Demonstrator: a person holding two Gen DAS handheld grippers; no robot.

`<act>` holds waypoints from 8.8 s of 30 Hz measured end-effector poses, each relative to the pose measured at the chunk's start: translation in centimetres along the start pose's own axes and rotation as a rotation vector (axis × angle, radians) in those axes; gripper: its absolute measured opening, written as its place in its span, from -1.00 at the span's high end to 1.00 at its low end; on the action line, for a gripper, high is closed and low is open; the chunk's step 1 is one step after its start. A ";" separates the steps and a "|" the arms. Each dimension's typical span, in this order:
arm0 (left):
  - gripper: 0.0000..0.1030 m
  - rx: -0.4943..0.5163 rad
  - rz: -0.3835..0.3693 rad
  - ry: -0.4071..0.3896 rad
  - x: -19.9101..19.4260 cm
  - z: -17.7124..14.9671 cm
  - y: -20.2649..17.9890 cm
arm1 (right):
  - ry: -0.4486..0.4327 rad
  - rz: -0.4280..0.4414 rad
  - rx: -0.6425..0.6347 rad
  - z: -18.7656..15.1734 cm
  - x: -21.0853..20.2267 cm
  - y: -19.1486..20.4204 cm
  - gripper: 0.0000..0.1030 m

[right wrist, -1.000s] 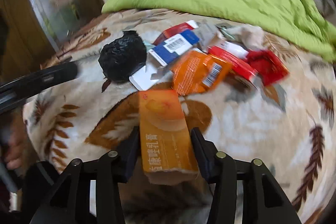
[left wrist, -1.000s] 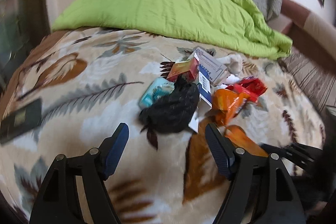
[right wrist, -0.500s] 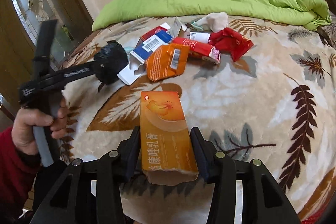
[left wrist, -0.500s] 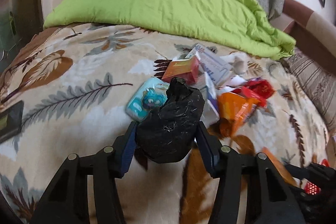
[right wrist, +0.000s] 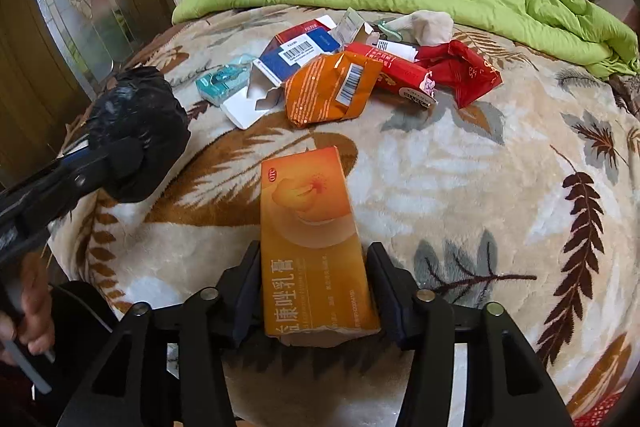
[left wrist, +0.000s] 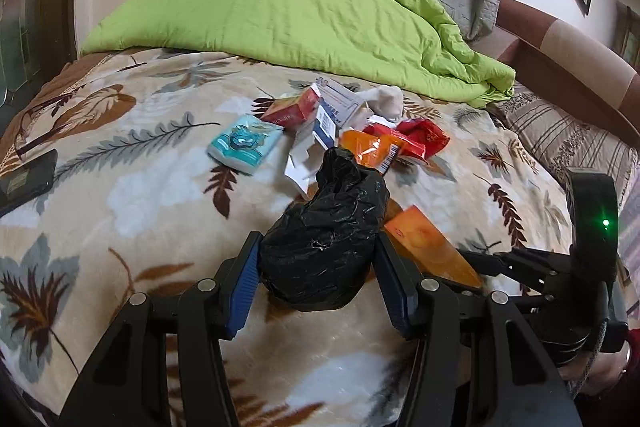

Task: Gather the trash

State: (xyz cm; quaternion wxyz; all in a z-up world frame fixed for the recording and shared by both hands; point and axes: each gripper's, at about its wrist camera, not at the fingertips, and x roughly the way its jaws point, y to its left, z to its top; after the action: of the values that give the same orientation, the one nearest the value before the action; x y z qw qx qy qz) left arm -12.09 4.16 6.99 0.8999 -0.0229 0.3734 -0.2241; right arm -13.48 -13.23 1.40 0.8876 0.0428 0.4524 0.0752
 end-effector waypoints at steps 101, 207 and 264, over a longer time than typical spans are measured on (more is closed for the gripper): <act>-0.55 -0.194 0.075 0.046 1.7 3.7 8.2 | -0.114 0.044 0.295 10.2 4.2 -3.0 -0.68; 0.26 0.070 0.152 -0.129 -0.3 -1.0 -4.1 | -0.382 0.114 0.237 -0.1 -8.5 -4.0 0.04; 0.25 0.099 0.188 -0.117 -0.5 -1.6 -4.0 | -0.380 0.127 0.257 -0.2 -8.7 -4.5 0.02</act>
State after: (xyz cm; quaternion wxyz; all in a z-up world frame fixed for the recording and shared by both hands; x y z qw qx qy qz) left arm -15.03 0.98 6.94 0.9373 0.0437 0.3091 -0.1552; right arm -18.22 -19.15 7.57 0.9376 0.1970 0.2794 0.0633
